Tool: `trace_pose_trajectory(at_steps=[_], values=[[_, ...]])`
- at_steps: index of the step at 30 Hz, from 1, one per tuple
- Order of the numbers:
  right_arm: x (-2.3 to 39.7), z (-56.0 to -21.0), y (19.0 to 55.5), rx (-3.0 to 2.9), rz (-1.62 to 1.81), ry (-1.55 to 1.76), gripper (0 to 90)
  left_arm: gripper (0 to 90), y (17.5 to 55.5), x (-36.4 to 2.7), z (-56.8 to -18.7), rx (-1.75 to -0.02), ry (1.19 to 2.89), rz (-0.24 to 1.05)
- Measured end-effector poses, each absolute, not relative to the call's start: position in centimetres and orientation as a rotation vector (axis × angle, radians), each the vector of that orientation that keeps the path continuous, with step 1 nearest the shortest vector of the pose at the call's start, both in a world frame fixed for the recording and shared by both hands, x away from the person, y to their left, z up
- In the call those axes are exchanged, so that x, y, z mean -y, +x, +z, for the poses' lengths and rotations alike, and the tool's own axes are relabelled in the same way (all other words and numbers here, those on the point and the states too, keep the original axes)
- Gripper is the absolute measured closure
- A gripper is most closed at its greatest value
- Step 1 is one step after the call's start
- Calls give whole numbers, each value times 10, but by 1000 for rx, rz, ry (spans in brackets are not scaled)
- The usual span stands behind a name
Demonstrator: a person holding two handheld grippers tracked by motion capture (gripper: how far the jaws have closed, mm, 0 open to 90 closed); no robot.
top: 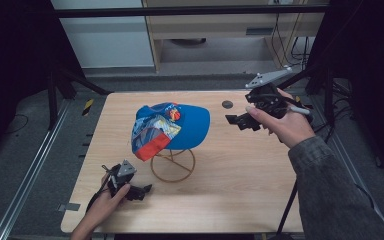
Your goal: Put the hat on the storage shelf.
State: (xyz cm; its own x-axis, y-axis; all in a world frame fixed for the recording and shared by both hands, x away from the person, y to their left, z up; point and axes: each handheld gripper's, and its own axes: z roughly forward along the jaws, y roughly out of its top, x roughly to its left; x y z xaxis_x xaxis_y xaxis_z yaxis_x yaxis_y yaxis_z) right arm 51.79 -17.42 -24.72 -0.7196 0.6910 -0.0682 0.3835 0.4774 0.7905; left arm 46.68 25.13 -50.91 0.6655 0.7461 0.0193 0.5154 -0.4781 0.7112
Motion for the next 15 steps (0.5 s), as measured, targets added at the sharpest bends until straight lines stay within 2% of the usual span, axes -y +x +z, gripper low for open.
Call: trace_pose_trajectory(at_steps=[15], values=[[214,-260,509,-2273,1107,1006,59,0,467,-251,-509,-970,2186,429]])
